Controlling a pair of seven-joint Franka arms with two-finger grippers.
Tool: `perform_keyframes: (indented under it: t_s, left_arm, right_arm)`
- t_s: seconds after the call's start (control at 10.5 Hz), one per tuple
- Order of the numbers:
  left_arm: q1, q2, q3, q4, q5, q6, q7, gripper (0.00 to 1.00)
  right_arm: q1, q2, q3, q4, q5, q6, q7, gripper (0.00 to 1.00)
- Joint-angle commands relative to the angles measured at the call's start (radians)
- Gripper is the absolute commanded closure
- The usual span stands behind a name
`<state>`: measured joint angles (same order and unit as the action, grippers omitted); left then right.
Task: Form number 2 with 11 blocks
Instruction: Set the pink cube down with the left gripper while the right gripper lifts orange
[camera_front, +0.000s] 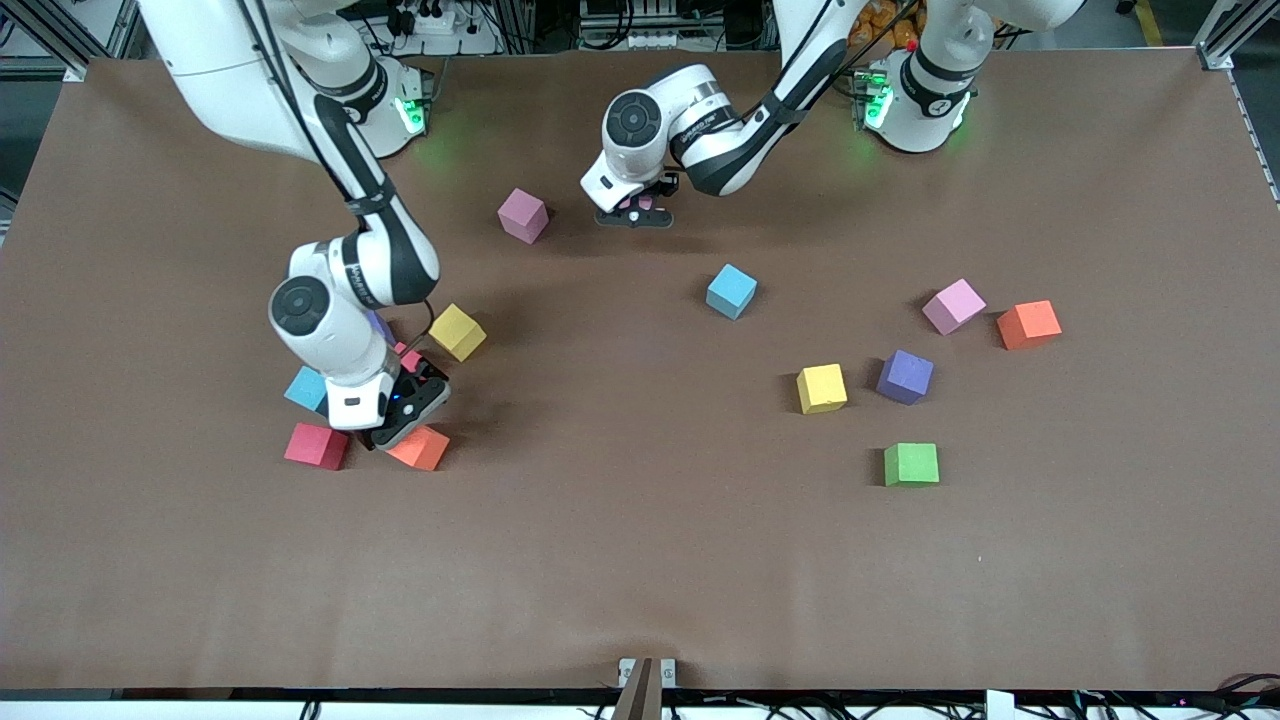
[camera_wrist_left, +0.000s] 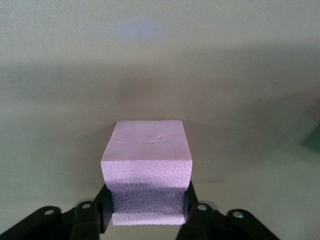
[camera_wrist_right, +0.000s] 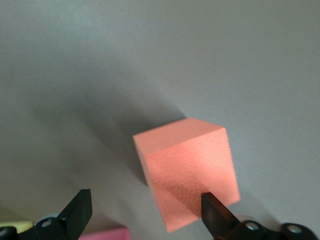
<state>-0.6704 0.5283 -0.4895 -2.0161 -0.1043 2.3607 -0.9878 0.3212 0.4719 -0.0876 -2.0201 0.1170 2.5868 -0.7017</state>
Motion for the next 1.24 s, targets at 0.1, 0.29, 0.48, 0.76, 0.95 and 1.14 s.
perform_keyframes:
  t_s: [0.1,0.29,0.48,0.76,0.95,1.14]
  left_arm:
    - [-0.023,0.019,0.012,0.017,-0.009,0.0,-0.015,0.0]
    - [-0.018,-0.017,0.02,0.022,-0.015,-0.021,-0.019,0.0]
    - [-0.003,-0.076,0.022,0.055,-0.015,-0.128,-0.019,0.0]
    - [0.101,-0.206,0.02,0.073,-0.014,-0.26,-0.002,0.0]
    - [0.185,-0.234,0.02,0.073,-0.018,-0.296,0.024,0.0]
    - [0.315,-0.228,0.02,0.082,-0.017,-0.354,0.024,0.0]
  right_arm:
    - [-0.025,-0.021,0.005,0.106,0.012,-0.181,-0.035,0.0]
    - [-0.021,-0.016,0.002,0.129,0.012,-0.182,-0.032,0.0]
    - [-0.001,0.016,0.002,0.146,0.006,-0.168,-0.045,0.0]
    - [0.009,0.046,0.0,0.146,0.003,-0.149,-0.067,0.0]
    - [0.012,0.095,0.0,0.168,0.012,-0.116,-0.193,0.0]
    - [0.013,0.108,-0.001,0.17,0.004,-0.109,-0.248,0.0]
